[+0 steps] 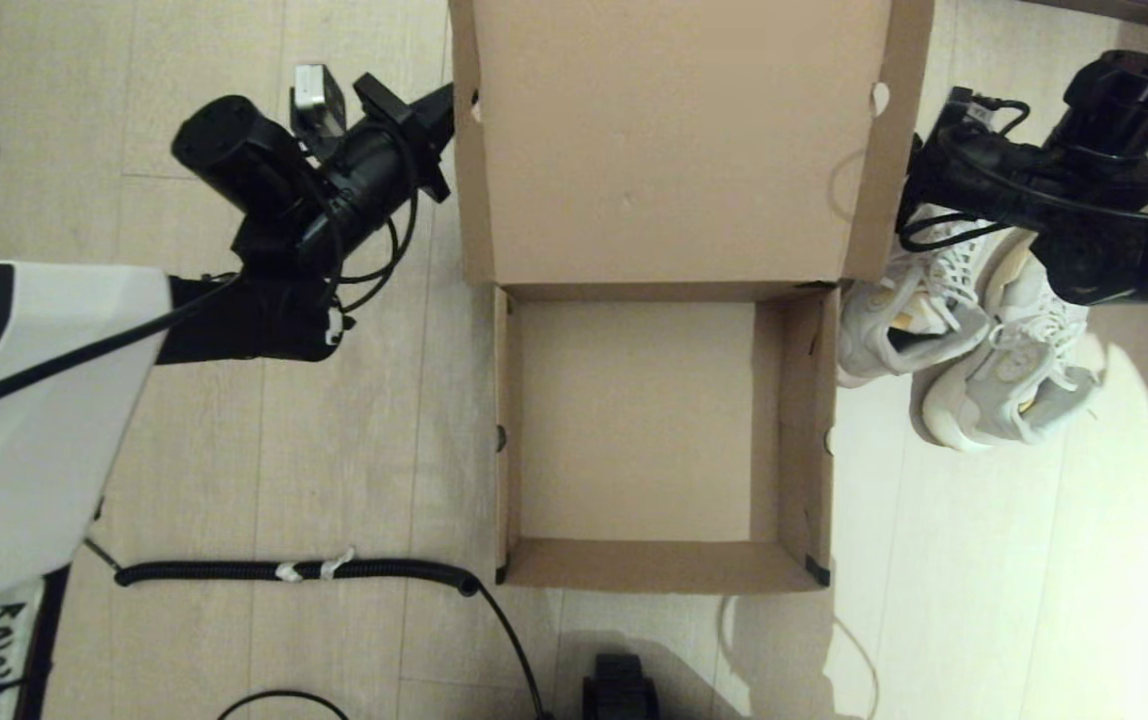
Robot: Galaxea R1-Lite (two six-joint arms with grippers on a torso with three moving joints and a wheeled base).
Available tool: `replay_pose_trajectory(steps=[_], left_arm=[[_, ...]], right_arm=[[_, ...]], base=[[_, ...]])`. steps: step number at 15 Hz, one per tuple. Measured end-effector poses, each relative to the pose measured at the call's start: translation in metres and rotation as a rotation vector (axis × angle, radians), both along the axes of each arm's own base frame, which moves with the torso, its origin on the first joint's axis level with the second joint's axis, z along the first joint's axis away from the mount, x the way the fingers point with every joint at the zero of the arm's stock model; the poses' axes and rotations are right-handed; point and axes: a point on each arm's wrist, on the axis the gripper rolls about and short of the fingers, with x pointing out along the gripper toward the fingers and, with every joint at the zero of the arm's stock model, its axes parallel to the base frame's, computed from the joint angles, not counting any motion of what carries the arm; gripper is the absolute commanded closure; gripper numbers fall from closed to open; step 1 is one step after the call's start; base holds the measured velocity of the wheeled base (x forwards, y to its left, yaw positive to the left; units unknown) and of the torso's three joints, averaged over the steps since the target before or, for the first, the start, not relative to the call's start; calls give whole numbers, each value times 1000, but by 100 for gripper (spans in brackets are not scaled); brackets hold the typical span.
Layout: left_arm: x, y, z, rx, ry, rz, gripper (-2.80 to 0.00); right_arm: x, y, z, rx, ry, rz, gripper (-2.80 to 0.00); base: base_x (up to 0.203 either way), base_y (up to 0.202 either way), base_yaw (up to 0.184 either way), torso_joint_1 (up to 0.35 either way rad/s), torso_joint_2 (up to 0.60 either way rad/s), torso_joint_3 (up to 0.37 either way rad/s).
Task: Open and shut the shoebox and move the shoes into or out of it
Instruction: Close the shoe box
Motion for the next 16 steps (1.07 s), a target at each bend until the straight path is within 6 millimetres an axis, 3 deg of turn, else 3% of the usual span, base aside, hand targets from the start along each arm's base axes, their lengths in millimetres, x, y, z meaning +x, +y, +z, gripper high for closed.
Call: replay_pose_trajectory(steps=[16], left_arm=[[-22, -2, 22, -60, -43, -123, 0]], right_arm=[[-18, -1, 18, -31, 20, 143, 0]], base=[[0, 0, 0, 0, 0, 0]])
